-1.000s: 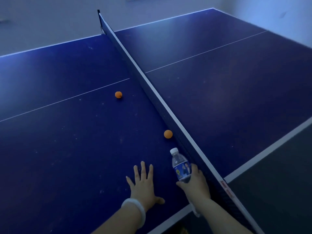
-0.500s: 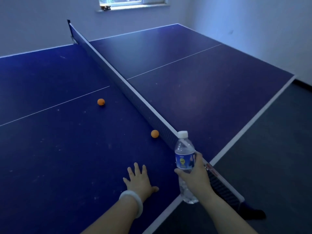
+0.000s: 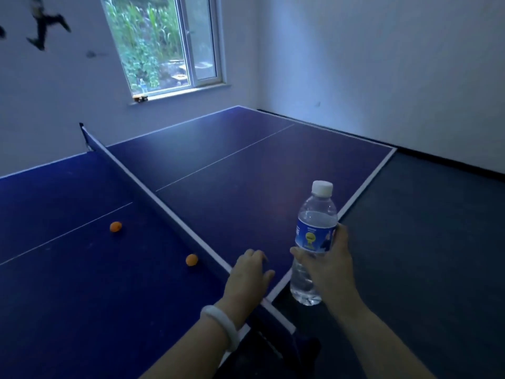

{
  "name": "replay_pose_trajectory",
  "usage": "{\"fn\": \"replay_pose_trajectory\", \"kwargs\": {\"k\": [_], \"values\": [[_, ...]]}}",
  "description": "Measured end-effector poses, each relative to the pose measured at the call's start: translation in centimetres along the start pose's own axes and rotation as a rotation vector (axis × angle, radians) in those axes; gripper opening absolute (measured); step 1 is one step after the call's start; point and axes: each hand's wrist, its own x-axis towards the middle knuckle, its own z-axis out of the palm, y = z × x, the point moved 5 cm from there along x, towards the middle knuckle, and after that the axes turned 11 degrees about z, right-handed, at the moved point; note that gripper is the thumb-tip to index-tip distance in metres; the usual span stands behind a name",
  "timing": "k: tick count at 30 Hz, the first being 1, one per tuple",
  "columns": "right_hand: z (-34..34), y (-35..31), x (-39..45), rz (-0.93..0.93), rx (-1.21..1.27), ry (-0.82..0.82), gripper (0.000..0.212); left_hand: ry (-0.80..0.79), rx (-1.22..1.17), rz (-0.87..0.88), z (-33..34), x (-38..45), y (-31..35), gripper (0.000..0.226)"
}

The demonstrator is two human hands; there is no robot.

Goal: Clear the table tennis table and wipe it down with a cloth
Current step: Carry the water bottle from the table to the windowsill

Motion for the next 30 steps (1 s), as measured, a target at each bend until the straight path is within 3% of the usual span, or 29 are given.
{"fn": "replay_pose_trajectory", "kwargs": {"k": [4, 12, 20, 30], "values": [[-11.3, 0.2, 2.3, -0.003, -0.009, 0.046, 0.067, -0.043, -0.021, 0.077, 4.6, 3.8, 10.4, 0.015], [-30.2, 5.0, 6.0, 0.133, -0.063, 0.195, 0.063, -0.258, -0.044, 0.192, 16.4, 10.2, 26.1, 0.035], [-40.2, 10.6, 15.2, 0.275, -0.074, 0.325, 0.071, -0.373, -0.117, 0.205, 25.2, 21.8, 32.5, 0.048], [-49.1, 12.2, 37.7, 0.355, -0.08, 0.432, 0.071, -0.465, -0.183, 0.263, 32.1, 45.9, 37.7, 0.05]]}}
